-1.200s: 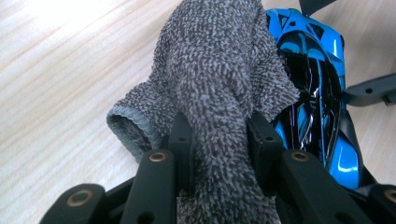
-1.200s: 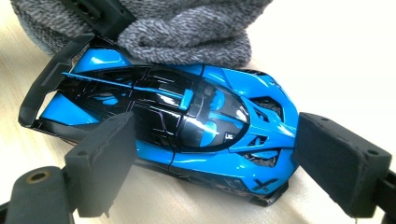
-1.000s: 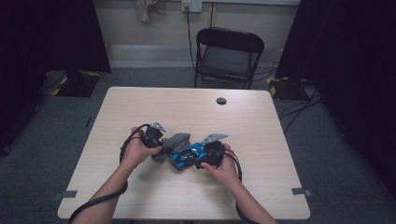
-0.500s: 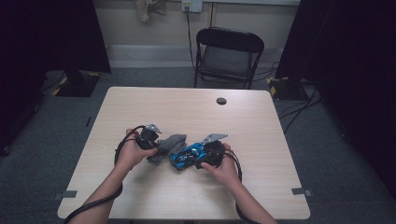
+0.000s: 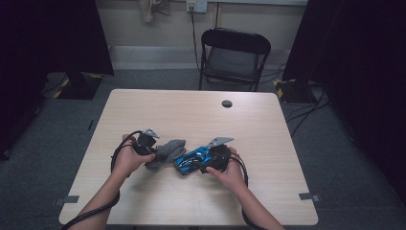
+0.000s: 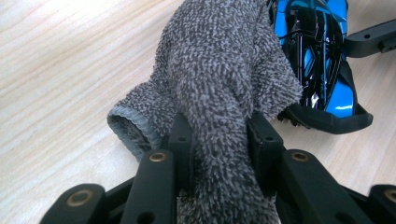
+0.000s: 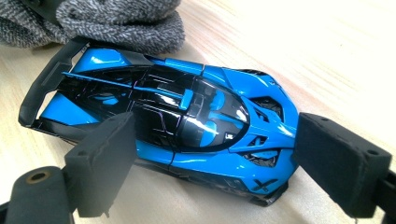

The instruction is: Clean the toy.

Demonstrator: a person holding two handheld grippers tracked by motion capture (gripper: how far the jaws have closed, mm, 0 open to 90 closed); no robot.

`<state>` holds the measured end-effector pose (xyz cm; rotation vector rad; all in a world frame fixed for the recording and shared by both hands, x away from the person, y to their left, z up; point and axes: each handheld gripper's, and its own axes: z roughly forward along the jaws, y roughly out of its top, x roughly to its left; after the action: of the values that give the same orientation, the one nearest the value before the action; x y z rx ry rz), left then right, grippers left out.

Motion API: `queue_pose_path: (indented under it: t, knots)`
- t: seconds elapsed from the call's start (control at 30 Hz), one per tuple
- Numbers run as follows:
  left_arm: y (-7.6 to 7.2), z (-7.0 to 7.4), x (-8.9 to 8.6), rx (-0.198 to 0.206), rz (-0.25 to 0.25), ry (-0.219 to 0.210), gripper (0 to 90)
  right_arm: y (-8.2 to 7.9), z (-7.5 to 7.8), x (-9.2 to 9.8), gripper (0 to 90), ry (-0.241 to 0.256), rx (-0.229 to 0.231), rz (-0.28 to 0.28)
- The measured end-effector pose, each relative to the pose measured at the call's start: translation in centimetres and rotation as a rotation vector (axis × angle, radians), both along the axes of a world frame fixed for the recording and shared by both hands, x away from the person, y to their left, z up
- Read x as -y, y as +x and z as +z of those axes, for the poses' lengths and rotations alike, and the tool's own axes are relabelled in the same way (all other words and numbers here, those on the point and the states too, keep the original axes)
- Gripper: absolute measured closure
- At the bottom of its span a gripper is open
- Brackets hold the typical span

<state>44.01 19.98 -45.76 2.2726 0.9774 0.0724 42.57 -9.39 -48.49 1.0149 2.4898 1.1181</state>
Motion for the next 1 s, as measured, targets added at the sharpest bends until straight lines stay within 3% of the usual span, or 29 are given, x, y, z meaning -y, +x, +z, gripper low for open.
queue_pose_path:
  t: [0.17, 0.4, 0.67, 0.8, 1.0]
  knots:
    - [0.7, 0.8, 0.0, 0.031, 0.024, -0.019, 68.0, 0.0, 0.0, 0.0, 12.8, 0.0, -0.001, -0.001]
    - [2.8, 1.9, 3.0, 0.082, 0.019, -0.028, 67.9, 0.0, 0.0, 0.0, 12.8, -0.002, -0.003, 0.001]
    - [4.8, 0.6, 6.9, 0.083, 0.012, -0.007, 67.8, 0.0, 0.0, 0.0, 12.8, 0.0, 0.0, 0.0]
    - [5.5, -0.2, 8.0, 0.071, 0.025, -0.011, 67.3, 0.0, 0.0, 0.0, 12.8, 0.001, 0.002, -0.001]
    - [5.6, -1.2, 9.0, 0.05, -0.007, 0.011, 67.4, 0.0, 0.0, 0.1, 12.8, 0.001, 0.003, 0.001]
